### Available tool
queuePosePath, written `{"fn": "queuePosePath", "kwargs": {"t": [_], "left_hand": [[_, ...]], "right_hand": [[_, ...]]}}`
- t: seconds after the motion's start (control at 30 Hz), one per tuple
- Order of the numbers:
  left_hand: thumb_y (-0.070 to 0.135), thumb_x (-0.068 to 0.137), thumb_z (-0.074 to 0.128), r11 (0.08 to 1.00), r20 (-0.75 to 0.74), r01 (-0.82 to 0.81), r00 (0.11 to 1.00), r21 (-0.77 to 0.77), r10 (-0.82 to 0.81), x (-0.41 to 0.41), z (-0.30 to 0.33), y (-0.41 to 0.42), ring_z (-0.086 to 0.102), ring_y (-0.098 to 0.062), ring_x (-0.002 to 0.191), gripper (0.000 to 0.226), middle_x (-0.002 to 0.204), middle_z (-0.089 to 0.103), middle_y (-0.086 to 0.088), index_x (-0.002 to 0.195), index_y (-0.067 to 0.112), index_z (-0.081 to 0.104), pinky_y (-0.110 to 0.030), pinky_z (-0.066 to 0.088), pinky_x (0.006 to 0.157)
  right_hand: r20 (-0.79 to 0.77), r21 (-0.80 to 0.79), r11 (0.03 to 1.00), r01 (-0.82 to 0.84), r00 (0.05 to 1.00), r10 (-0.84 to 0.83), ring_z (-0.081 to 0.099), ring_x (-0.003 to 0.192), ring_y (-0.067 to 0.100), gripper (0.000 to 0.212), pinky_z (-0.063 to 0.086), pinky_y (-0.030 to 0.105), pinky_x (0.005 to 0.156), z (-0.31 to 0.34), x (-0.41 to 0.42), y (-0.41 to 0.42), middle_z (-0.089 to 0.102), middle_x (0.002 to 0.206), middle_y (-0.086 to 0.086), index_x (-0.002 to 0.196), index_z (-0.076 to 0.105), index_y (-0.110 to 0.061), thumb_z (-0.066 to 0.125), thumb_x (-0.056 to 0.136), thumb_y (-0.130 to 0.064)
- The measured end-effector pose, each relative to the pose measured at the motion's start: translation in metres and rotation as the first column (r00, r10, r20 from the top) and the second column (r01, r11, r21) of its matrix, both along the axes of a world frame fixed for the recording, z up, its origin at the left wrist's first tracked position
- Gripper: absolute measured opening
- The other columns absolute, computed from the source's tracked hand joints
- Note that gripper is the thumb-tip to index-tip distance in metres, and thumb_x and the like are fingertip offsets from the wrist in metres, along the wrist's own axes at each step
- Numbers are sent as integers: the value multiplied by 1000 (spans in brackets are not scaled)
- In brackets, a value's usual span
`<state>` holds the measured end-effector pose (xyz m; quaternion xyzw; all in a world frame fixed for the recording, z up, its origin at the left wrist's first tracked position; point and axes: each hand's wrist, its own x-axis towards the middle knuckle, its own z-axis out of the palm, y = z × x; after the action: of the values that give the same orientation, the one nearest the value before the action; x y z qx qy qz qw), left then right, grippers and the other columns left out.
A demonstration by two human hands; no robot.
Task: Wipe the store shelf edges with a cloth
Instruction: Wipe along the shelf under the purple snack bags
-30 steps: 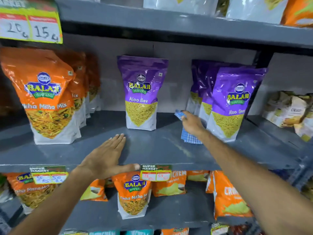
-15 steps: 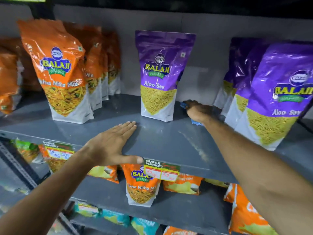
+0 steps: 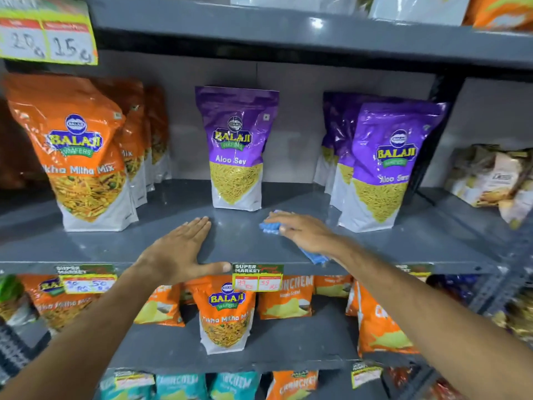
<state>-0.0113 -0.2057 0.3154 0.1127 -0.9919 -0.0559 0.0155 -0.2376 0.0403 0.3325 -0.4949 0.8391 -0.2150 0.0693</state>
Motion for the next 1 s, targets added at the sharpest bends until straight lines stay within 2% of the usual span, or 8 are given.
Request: {"fn": "queuePosePath", "kwargs": {"t": [0.07, 0.13, 0.23, 0.33, 0.57, 0.8, 0.9, 1.0], "left_hand": [[115, 59, 16, 1000, -2, 4, 1000, -2, -4, 0, 0, 0, -3, -12, 166, 150, 180, -6, 2, 171, 16, -3, -28, -5, 131], [115, 60, 15, 1000, 1, 10, 1000, -6, -10, -1, -1, -1, -3, -13, 166, 150, 180, -6, 1, 171, 16, -4, -31, -3, 133], [115, 61, 15, 1000, -3, 15, 1000, -15, -15, -2, -4, -3, -3, -14, 166, 149, 180, -6, 1, 171, 16, -4, -33, -1, 135], [114, 62, 15, 1000, 2, 22, 1000, -19, -22, -3, -4, -5, -3, -14, 167, 148, 180, -6, 0, 170, 16, -5, -35, 0, 136], [115, 60, 13, 999, 10, 22, 1000, -23, -22, -4, -4, -5, -2, -15, 167, 150, 181, -5, 0, 171, 15, -4, -35, 0, 136], [114, 61, 15, 999, 12, 10, 1000, -31, -10, -3, -4, -4, -1, -14, 166, 148, 181, -5, 1, 171, 17, -4, -30, -3, 130], [114, 61, 15, 999, 6, 3, 1000, -38, -3, -3, -5, -4, -1, -14, 167, 146, 180, -6, 3, 171, 19, -5, -30, -2, 130], [114, 61, 14, 999, 9, 1, 1000, -45, 0, -4, -5, -4, 0, -15, 167, 146, 180, -5, 3, 171, 20, -5, -30, -2, 130]], "right_hand": [[203, -123, 992, -32, 978, 57, 47, 137, 0, 36, 33, 25, 116, 7, 10, 19, 57, 145, -17, 136, 61, -37, 49, 106, -21], [286, -243, 966, 83, 958, -10, 55, 128, 4, 34, 39, 25, 109, 14, 9, 35, 64, 135, -13, 134, 61, -38, 49, 107, -23], [140, -138, 955, 262, 960, -243, 52, 136, 23, 37, 40, 37, 111, 10, -9, 48, 57, 147, 4, 142, 53, -37, 44, 109, -24], [-39, 34, 955, 296, 955, -294, 32, 151, 19, 43, 22, 37, 123, 3, -17, 32, 33, 165, -3, 150, 44, -34, 38, 109, -24], [-108, 51, 998, 45, 993, -39, 27, 153, 13, 44, 24, 42, 122, 0, 31, -30, 33, 164, -12, 149, 44, -39, 37, 108, -25], [3, -18, 976, -215, 976, 216, 29, 149, -2, 43, 27, 33, 120, -3, 79, 16, 37, 160, -22, 144, 46, -46, 42, 107, -24], [61, -126, 987, -95, 993, 103, 38, 145, -2, 40, 32, 29, 119, -2, 70, 51, 45, 155, -20, 145, 49, -38, 42, 109, -24], [-102, -73, 990, 123, 986, -130, 34, 150, 14, 41, 28, 35, 121, -2, 38, 61, 40, 161, -5, 149, 46, -28, 38, 110, -23]]}}
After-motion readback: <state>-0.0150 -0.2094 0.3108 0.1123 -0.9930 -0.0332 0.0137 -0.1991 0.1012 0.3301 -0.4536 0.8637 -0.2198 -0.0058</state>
